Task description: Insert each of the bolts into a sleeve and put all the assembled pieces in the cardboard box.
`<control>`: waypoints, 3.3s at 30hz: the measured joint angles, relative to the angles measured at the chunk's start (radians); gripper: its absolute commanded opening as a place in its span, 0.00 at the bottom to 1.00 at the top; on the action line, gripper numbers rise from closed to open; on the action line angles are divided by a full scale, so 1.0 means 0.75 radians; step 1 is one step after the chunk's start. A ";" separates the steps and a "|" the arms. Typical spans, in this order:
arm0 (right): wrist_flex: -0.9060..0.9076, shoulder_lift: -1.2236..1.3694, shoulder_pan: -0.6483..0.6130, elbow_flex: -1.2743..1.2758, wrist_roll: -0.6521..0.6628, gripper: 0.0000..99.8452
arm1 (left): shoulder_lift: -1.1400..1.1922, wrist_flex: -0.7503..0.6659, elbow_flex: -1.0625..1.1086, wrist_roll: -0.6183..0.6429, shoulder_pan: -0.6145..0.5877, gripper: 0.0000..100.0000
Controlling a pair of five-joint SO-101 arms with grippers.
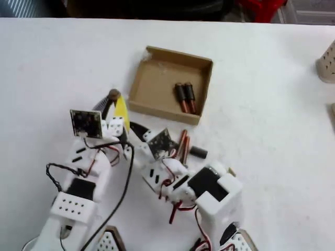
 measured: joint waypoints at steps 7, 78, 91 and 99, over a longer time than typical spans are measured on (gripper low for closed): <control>0.002 0.008 -0.004 0.000 0.000 0.02 | -0.008 0.072 -0.002 0.010 0.000 0.02; -0.119 0.008 0.004 0.012 0.002 0.02 | -0.239 0.444 0.020 0.061 0.039 0.03; -0.119 0.008 0.023 0.012 0.002 0.02 | -0.239 0.561 0.020 0.068 0.043 0.24; -0.119 0.008 0.027 0.012 0.002 0.02 | -0.239 0.561 0.020 0.068 0.031 0.25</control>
